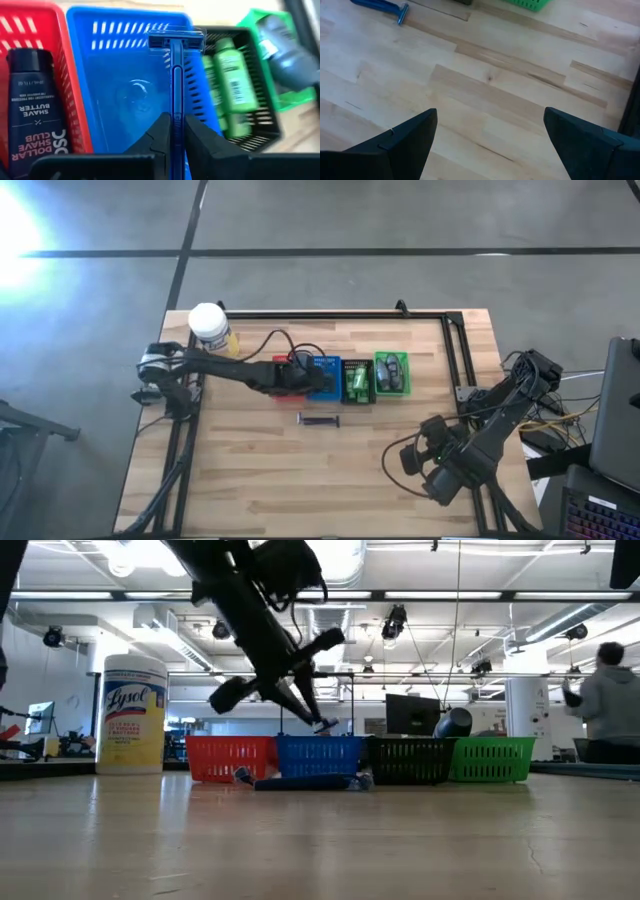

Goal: Pick & Place Travel size toiletries
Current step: Put the razor into the blue basket

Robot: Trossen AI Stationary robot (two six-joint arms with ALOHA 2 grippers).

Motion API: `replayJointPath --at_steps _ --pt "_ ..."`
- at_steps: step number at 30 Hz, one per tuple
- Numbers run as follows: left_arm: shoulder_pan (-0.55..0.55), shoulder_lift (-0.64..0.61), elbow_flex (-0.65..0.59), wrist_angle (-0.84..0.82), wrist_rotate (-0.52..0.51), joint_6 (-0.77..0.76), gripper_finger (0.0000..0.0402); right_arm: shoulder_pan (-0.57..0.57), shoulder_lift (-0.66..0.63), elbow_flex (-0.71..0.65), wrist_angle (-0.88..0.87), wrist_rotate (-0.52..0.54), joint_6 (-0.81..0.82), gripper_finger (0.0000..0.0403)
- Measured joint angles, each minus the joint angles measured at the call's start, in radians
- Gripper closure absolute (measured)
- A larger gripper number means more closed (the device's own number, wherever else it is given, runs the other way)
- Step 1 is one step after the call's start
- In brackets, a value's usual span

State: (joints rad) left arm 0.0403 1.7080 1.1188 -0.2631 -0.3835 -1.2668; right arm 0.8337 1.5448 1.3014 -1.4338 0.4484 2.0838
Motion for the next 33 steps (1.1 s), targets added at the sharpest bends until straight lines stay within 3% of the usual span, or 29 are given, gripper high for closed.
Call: replayJointPath --at_steps 6,13,18,21,27,30,33 --pt "-0.001 0.061 0.014 0.003 0.000 -0.031 0.0347 0.000 0.000 0.000 0.000 -0.001 -0.019 0.0039" --pt "-0.001 0.069 0.028 0.011 -0.003 -0.031 0.0269 0.000 0.000 0.000 0.001 -0.004 -0.023 0.0039" --pt "-0.017 0.010 0.028 0.008 0.021 0.083 0.0224 0.000 0.001 0.000 0.001 -0.005 -0.042 0.0039" --pt "-0.043 -0.034 0.028 0.010 0.064 0.277 0.0215 0.000 0.001 0.000 0.004 -0.013 -0.072 0.0039" --pt "-0.183 -0.071 0.022 0.023 0.316 0.963 0.0219 0.000 0.000 0.000 0.006 -0.026 -0.129 0.0039" --pt "-0.264 -0.039 0.018 0.016 0.292 1.182 0.0218 0.000 0.000 0.000 0.006 -0.029 -0.146 0.0039" --pt "-0.299 0.002 0.017 0.024 0.190 1.234 0.0219 0.000 0.000 0.000 0.006 -0.030 -0.147 0.0039"
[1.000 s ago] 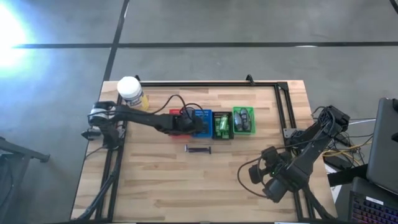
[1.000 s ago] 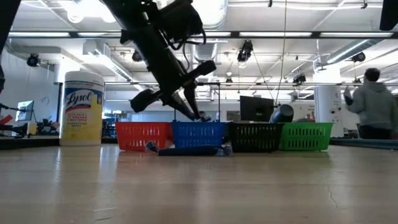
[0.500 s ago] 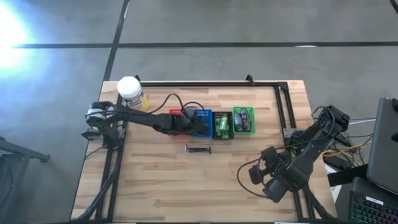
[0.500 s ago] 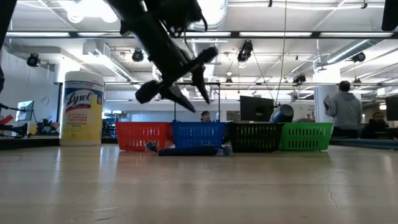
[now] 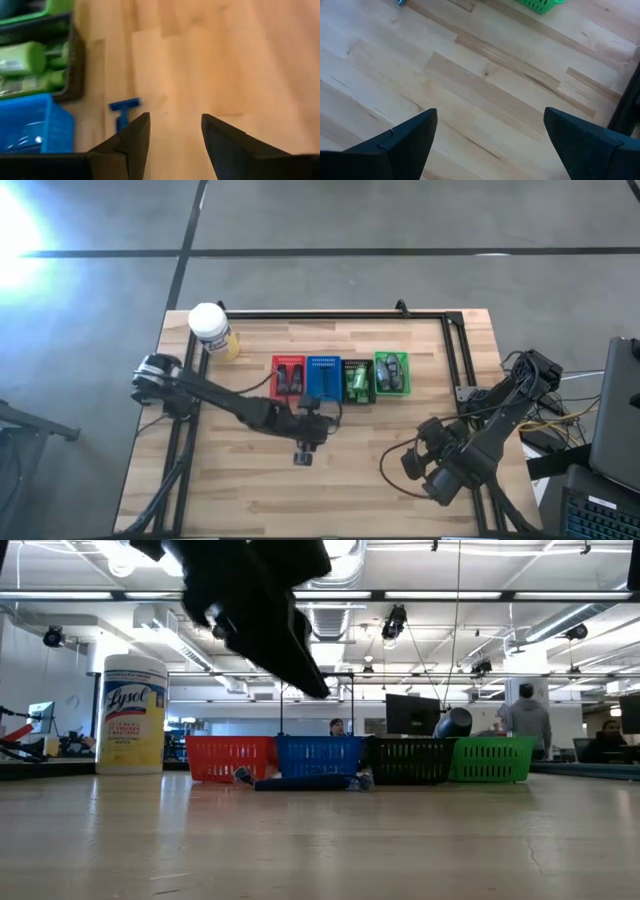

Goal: Pick & Place Travel size toiletries
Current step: Put the razor into the blue basket

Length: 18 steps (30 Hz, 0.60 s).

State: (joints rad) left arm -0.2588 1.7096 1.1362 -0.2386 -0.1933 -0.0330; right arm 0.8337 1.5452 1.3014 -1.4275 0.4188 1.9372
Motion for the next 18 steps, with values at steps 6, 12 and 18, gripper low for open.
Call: replayJointPath --at_steps 6,12,18 --pt "0.018 0.080 -0.002 0.030 -0.066 -0.019 0.0219 -0.001 0.000 0.000 0.000 0.000 0.000 0.0039" --pt "0.055 0.143 -0.003 0.087 -0.068 -0.022 0.0219 0.000 -0.001 0.000 0.002 -0.001 0.004 0.0039" --pt "0.073 0.170 -0.004 0.100 -0.054 -0.047 0.0220 0.000 -0.001 0.000 0.005 -0.011 0.007 0.0039"
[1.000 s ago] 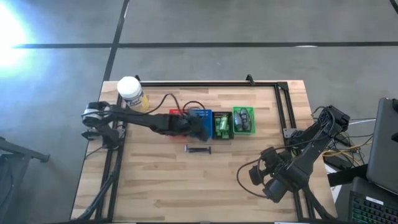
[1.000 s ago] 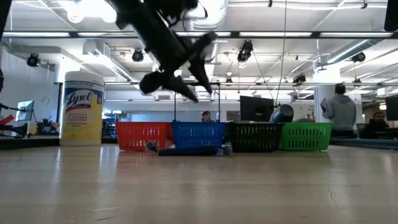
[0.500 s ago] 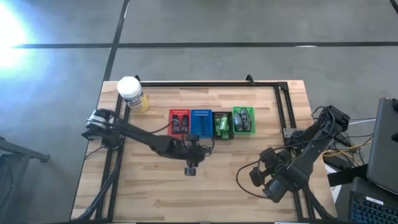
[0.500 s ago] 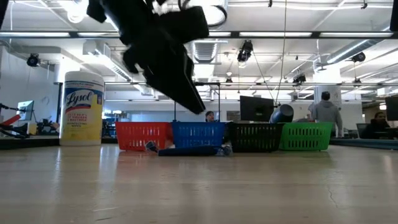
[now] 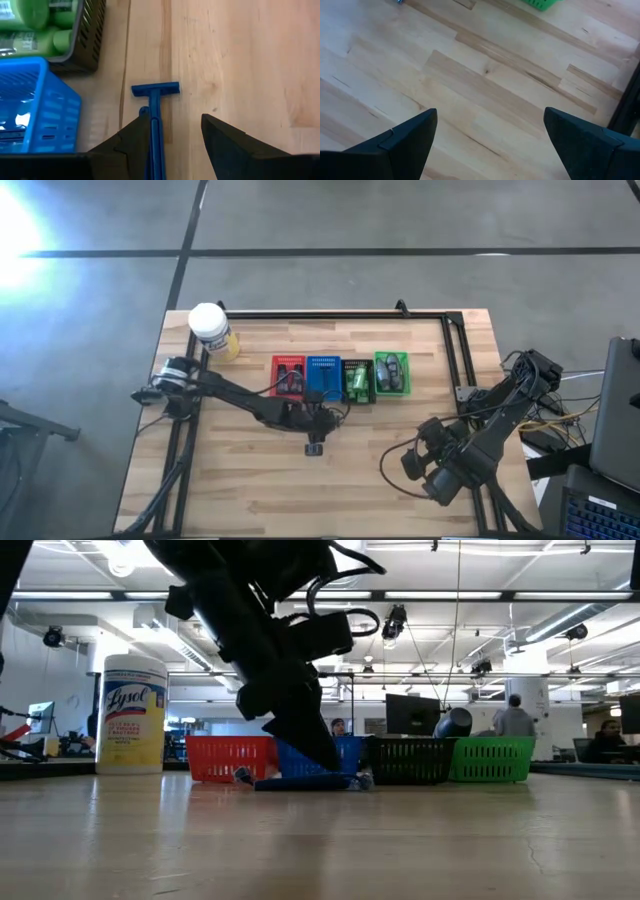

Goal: Pick & Place Travel size toiletries
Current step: Put the razor into the blue basket

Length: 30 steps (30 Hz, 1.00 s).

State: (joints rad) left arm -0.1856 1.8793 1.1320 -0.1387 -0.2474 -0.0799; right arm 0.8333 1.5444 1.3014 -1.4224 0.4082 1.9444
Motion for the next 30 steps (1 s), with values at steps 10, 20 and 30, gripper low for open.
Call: replayJointPath --at_steps 10,20,30 --pt "0.003 0.019 0.000 0.006 0.060 -0.019 0.0220 0.000 0.000 0.000 0.000 0.000 0.000 0.0039" --pt "-0.001 0.016 0.024 -0.008 0.168 -0.081 0.0220 0.000 0.000 0.000 -0.001 -0.001 -0.006 0.0039" --pt "-0.004 0.010 0.043 -0.027 0.081 -0.071 0.0220 0.000 0.000 0.000 -0.003 -0.017 -0.010 0.0039"
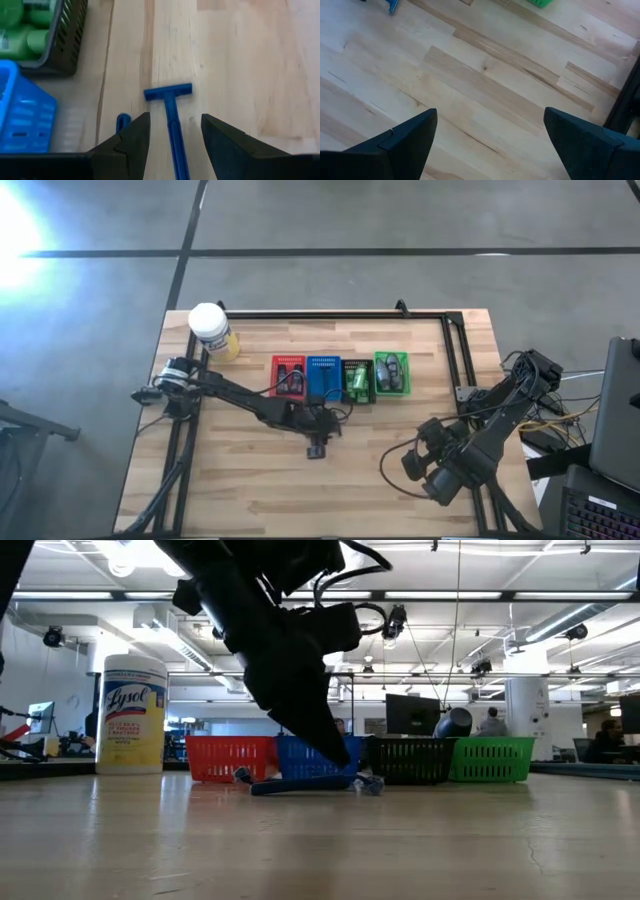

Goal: Pick & Place Travel size toiletries
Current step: Put the razor into the blue basket

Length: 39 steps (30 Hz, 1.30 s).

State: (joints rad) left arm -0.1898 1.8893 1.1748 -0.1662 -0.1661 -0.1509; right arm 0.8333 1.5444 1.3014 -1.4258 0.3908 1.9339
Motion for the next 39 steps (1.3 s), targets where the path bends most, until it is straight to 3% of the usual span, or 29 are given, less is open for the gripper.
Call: replayJointPath --at_steps 13,17,22,24,28,31,36,39 --pt "-0.001 0.061 0.000 -0.032 0.020 -0.006 0.0225 0.000 0.000 0.000 -0.012 0.001 -0.006 0.0039" --pt "-0.002 0.057 0.000 -0.032 0.022 -0.004 0.0270 0.000 0.000 0.000 -0.014 0.001 -0.007 0.0039" --pt "-0.002 0.053 0.001 -0.034 0.023 -0.013 0.0367 0.000 0.000 0.000 -0.017 0.001 -0.008 0.0039" --pt "-0.001 0.053 0.006 -0.039 0.015 -0.058 0.0373 0.000 0.000 0.000 -0.021 0.001 -0.009 0.0039" --pt "-0.005 0.036 0.026 -0.046 0.013 -0.217 0.0373 0.000 0.000 0.000 -0.038 0.001 -0.009 0.0039" --pt "-0.013 -0.029 0.037 -0.029 -0.020 -0.435 0.0373 0.000 0.000 0.000 -0.041 0.002 -0.009 0.0039" --pt "0.000 -0.155 0.031 -0.041 -0.263 -0.915 0.0373 0.000 0.000 0.000 -0.055 0.002 0.006 0.0039" --pt "0.058 -0.182 0.031 -0.093 -0.384 -1.064 0.0373 0.000 0.000 0.000 -0.061 0.002 0.008 0.0039"
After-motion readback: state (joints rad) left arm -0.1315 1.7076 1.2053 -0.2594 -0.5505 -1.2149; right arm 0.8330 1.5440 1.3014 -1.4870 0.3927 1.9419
